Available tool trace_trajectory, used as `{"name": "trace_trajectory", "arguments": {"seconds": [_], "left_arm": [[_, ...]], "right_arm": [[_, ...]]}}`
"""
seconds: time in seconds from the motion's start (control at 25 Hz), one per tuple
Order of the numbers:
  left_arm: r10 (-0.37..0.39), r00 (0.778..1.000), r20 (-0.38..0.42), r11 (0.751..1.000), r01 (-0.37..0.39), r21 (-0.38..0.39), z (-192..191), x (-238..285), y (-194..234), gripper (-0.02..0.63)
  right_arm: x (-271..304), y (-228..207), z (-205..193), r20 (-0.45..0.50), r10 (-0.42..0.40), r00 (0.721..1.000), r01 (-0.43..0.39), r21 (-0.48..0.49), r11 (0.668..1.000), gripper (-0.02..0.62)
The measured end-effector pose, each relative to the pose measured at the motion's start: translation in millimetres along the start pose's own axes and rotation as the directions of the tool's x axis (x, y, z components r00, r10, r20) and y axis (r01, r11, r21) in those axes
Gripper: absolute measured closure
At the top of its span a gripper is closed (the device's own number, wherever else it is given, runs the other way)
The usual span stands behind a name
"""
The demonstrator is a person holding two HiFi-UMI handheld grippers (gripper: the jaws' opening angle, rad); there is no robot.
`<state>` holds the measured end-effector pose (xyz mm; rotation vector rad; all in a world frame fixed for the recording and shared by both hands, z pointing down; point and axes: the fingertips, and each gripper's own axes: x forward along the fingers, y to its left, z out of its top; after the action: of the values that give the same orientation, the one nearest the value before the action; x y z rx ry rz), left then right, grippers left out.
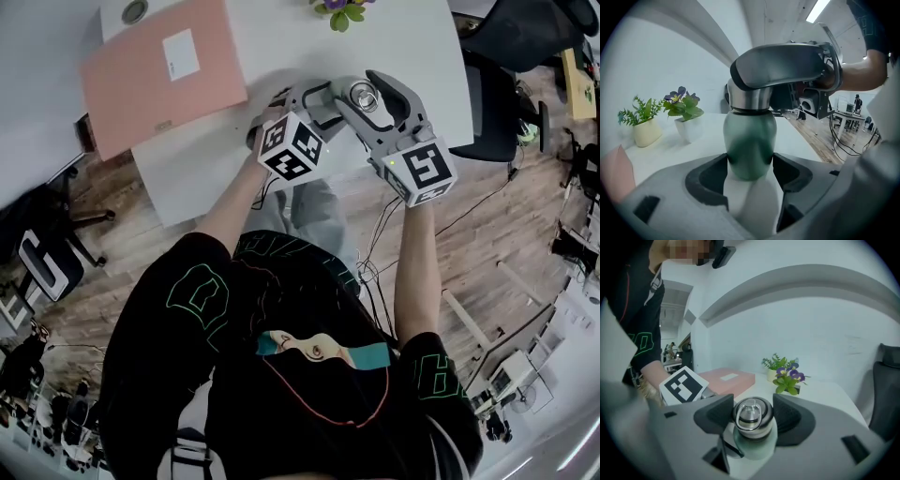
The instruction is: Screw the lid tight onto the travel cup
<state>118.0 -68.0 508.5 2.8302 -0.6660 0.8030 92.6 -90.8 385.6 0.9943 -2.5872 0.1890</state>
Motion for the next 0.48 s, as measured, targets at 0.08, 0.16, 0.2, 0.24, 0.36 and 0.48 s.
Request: {"name": "trace_trajectory", "arguments": {"seconds": [0.08, 0.16, 0.2, 0.24, 0.36, 0.48], "left_arm": [[-0.011, 1.0, -0.012, 1.0, 0.011, 0.015, -1, 2, -1, 0.298], [-0.02, 1.0, -0.016, 0.999, 0.02, 0.026, -1, 2, -2, 0.304], [-0.024, 1.0, -0.016, 0.999, 0.025, 0.03, -1, 2, -2, 0.305], [-0.028, 1.0, -0.014, 0.999, 0.028, 0.032, -1, 2, -3, 0.305], [-0.036, 0.999, -0.001, 0.999, 0.037, 0.034, 1, 1, -4, 0.305], [-0.035, 0.999, 0.024, 0.999, 0.035, 0.029, 6, -2, -4, 0.301]], "right_arm": [[-3, -6, -3, 0.001, -0.094, 0.996, 0.094, 0.043, 0.995, 0.331], [-5, -11, -4, -0.006, -0.197, 0.98, 0.196, 0.084, 0.977, 0.33], [-6, -13, -4, -0.011, -0.246, 0.969, 0.246, 0.106, 0.964, 0.33], [-7, -15, -5, -0.016, -0.292, 0.956, 0.291, 0.129, 0.948, 0.33], [-10, -19, -7, -0.037, -0.388, 0.921, 0.388, 0.19, 0.902, 0.33], [-10, -20, -7, -0.063, -0.424, 0.904, 0.426, 0.231, 0.875, 0.33]]}}
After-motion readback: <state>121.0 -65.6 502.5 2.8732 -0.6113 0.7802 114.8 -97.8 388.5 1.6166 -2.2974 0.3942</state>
